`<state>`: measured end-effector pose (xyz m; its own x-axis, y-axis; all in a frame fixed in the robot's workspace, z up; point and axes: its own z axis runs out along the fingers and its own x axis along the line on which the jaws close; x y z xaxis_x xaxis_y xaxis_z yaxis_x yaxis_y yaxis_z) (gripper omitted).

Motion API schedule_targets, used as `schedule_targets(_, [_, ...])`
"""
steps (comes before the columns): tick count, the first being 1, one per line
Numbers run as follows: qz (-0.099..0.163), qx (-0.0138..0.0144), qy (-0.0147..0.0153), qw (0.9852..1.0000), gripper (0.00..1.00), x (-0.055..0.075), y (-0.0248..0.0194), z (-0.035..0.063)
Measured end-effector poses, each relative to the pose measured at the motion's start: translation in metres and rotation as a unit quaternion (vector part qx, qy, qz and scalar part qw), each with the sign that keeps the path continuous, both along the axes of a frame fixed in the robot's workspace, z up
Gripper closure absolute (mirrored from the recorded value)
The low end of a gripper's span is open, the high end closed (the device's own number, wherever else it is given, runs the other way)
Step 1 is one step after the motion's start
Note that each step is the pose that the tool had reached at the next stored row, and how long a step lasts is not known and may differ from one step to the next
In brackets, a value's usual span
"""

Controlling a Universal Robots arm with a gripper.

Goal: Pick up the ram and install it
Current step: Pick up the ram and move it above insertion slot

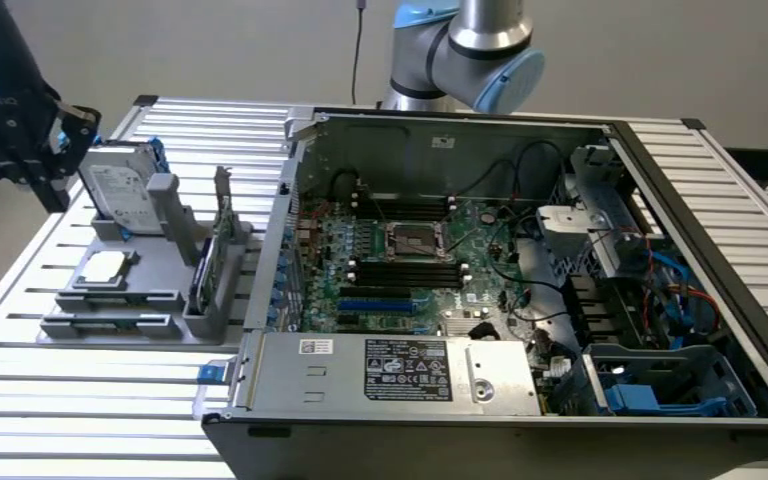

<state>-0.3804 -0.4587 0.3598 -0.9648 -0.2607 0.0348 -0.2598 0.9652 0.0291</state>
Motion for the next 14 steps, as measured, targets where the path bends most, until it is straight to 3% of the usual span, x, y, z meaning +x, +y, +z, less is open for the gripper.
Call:
schedule_targets(4, [0.036, -0.0001, 0.0029, 0.9993, 0.89, 0.0, 0.0, -0.0016])
schedule_targets(7, [0.063, -0.0001, 0.0044, 0.998, 0.89, 0.0, 0.0, -0.003])
schedule_targets(11, [0.1, -0.0001, 0.0058, 0.995, 0.89, 0.0001, 0.0, -0.0049])
schedule_targets(14, [0.127, -0.0002, 0.0066, 0.9919, 0.89, 0.0001, 0.0, -0.0063])
